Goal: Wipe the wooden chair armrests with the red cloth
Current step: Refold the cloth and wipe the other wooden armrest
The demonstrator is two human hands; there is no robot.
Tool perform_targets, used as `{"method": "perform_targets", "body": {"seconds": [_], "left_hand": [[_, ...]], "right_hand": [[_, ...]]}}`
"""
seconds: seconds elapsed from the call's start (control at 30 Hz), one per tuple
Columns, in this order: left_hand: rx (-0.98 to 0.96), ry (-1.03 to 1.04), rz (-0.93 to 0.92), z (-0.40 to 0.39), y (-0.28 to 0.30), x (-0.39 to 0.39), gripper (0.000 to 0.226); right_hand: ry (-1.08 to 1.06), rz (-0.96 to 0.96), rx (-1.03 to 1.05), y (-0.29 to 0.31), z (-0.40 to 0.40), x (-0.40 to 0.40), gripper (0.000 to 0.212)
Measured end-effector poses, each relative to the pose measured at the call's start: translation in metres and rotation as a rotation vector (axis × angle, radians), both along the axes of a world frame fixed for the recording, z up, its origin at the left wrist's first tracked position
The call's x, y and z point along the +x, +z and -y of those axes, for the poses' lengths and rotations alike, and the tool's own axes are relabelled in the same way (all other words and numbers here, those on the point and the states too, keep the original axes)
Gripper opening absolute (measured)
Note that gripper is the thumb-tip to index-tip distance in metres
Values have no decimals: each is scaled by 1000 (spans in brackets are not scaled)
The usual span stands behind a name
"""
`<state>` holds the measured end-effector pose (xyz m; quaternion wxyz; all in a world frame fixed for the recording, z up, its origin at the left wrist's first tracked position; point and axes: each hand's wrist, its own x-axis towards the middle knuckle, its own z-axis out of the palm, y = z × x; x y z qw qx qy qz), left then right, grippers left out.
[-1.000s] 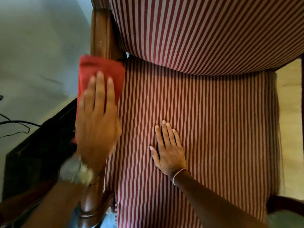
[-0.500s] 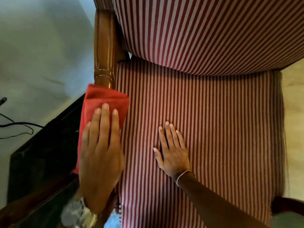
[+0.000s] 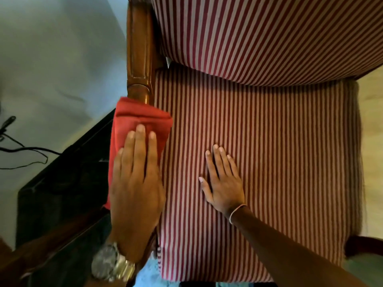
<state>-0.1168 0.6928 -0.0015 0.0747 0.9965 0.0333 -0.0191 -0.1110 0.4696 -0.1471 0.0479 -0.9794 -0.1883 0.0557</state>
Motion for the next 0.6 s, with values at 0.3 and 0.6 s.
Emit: {"method": "perform_targets", "body": {"seconds": [0.3, 0.6], "left_hand": [[-499, 297, -57, -28, 17, -17, 78], [-789, 563, -247, -59, 48, -37, 51]], "right_hand": [[-437, -485, 923, 77, -70, 21, 56], [-493, -921, 1490, 127, -119, 50, 36]]}}
